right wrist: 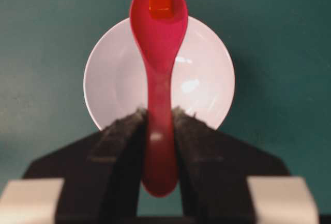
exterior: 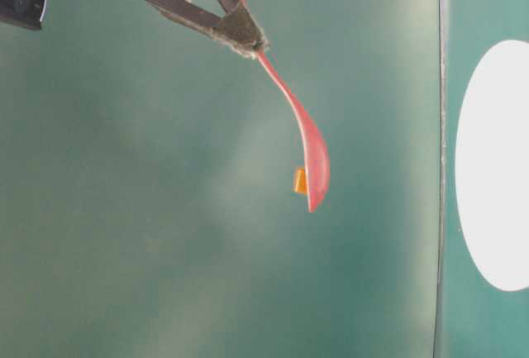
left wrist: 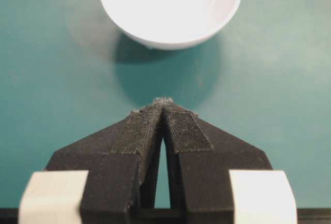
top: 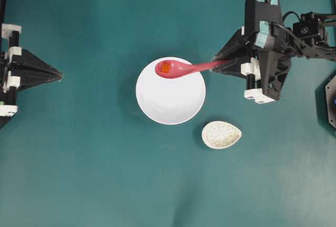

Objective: Grip the spoon and scoop the red block from the bowl with right arm.

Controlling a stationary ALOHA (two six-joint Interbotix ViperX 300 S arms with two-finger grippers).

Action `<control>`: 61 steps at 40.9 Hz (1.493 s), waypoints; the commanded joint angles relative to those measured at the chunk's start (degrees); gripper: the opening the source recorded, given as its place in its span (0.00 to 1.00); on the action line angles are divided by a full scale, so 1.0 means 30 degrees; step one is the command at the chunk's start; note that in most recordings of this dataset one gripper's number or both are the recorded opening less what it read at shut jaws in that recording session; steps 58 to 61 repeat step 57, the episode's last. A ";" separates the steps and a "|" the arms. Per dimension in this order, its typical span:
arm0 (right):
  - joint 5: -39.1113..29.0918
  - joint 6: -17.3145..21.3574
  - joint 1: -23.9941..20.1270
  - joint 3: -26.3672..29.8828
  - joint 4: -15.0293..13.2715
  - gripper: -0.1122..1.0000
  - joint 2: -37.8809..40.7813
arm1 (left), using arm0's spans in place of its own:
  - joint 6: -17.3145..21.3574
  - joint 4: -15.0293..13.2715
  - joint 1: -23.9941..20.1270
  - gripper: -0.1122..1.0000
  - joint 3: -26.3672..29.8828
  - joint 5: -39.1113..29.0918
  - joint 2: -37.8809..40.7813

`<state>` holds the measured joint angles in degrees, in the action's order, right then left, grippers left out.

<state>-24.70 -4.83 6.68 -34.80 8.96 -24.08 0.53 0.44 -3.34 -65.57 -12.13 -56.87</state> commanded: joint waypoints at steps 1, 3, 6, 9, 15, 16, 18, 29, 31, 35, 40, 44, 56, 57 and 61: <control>0.0264 -0.0117 -0.0029 0.0527 -0.0029 0.33 -0.0381 | 0.0059 0.0029 0.0029 0.10 0.0586 0.0059 0.0117; 0.0264 -0.0029 -0.0029 0.0557 -0.0059 0.33 -0.0352 | 0.0088 0.0059 0.0029 0.10 0.0557 0.0029 0.0146; 0.0322 -0.0029 -0.0029 0.0527 -0.0029 0.33 -0.0352 | 0.0117 0.0059 0.0029 0.10 0.0557 -0.0088 0.0176; 0.0293 -0.0117 -0.0029 0.0527 -0.0059 0.33 -0.0381 | 0.0117 0.0059 0.0029 0.10 0.0557 -0.0176 0.0176; 0.0322 -0.0117 -0.0029 0.0527 -0.0059 0.33 -0.0352 | 0.0117 0.0059 0.0029 0.10 0.0557 -0.0381 0.0176; 0.0322 -0.0117 -0.0029 0.0527 -0.0059 0.33 -0.0352 | 0.0088 0.0059 0.0029 0.10 0.0557 -0.0410 0.0176; 0.0322 -0.0088 -0.0029 0.0527 -0.0059 0.33 -0.0381 | 0.0117 0.0059 0.0029 0.10 0.0557 -0.0410 0.0176; 0.0264 -0.0088 -0.0029 0.0469 -0.0088 0.33 -0.0381 | 0.0088 0.0059 0.0029 0.10 0.0557 -0.0410 0.0205; 0.0234 -0.0088 -0.0029 0.0498 -0.0117 0.33 -0.0381 | 0.0088 0.0059 0.0029 0.10 0.0557 -0.0381 0.0205; 0.0234 -0.0088 -0.0029 0.0498 -0.0146 0.33 -0.0381 | 0.0059 0.0059 0.0029 0.10 0.0557 -0.0322 0.0234; 0.0205 0.0029 -0.0029 0.0498 -0.0146 0.33 -0.0381 | 0.0059 0.0059 0.0029 0.10 0.0586 -0.0264 0.0205; 0.0176 0.0059 -0.0029 0.0498 -0.0146 0.33 -0.0381 | 0.0059 0.0059 0.0029 0.10 0.0557 -0.0293 0.0234; 0.0176 0.0029 -0.0029 0.0498 -0.0264 0.33 -0.0381 | 0.0059 0.0059 0.0029 0.10 0.0527 -0.0352 0.0264; 0.0146 0.0029 -0.0029 0.0498 -0.0293 0.33 -0.0381 | 0.0088 0.0059 0.0029 0.10 0.0557 -0.0352 0.0264; 0.0146 0.0029 -0.0029 0.0498 -0.0293 0.33 -0.0381 | 0.0088 0.0059 0.0029 0.10 0.0557 -0.0352 0.0264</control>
